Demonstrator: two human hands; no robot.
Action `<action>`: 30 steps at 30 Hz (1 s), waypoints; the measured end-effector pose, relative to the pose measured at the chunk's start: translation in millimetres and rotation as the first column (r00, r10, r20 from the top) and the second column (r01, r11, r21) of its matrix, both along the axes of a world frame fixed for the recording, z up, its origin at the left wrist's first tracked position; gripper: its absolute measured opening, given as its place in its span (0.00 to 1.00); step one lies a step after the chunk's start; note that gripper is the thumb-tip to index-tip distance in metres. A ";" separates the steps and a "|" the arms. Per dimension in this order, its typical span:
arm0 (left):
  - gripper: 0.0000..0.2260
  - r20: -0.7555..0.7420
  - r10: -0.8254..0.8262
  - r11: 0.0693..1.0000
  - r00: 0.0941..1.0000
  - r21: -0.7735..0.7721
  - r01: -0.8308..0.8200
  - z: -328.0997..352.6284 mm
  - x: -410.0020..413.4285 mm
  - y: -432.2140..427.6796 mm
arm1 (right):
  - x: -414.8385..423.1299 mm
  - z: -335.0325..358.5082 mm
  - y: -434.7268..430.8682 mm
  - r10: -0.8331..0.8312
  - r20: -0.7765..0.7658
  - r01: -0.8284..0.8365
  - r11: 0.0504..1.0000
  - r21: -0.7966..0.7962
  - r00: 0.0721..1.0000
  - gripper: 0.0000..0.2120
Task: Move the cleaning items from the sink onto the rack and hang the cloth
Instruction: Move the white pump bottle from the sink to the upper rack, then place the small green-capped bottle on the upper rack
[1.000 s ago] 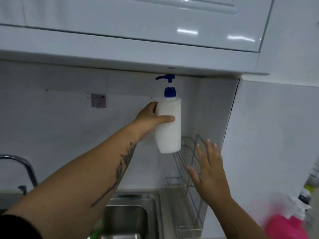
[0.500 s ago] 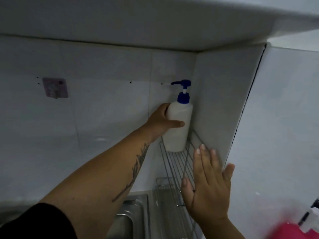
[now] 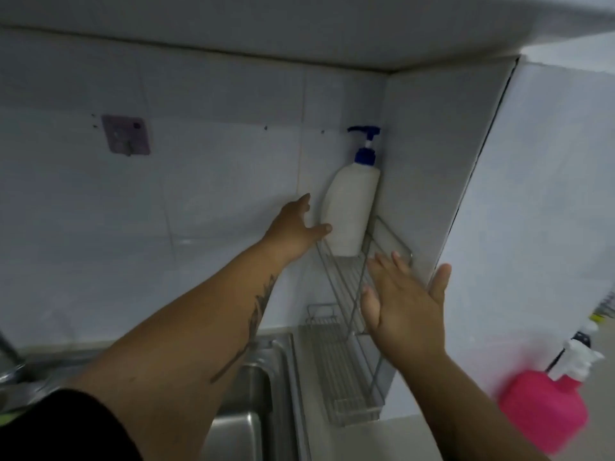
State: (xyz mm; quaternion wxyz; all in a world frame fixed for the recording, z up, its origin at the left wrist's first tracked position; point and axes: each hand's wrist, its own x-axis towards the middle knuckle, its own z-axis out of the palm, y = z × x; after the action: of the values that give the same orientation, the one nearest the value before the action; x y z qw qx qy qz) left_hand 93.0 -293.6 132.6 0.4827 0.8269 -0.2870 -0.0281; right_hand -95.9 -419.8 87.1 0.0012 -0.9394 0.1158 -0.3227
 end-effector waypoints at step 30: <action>0.12 -0.256 0.357 0.898 0.899 0.359 -0.254 -370.4 -77.8 268.1 | -41.4 -259.2 127.8 0.154 -0.749 -0.129 0.987 0.091 0.644 0.33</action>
State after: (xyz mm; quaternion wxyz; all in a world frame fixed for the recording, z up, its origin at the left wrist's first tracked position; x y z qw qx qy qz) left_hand 15.2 -25.6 -237.8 0.3817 0.9132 -0.0629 -0.1281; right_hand -137.3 -292.0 -172.1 -0.0079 -0.9944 0.0370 0.0985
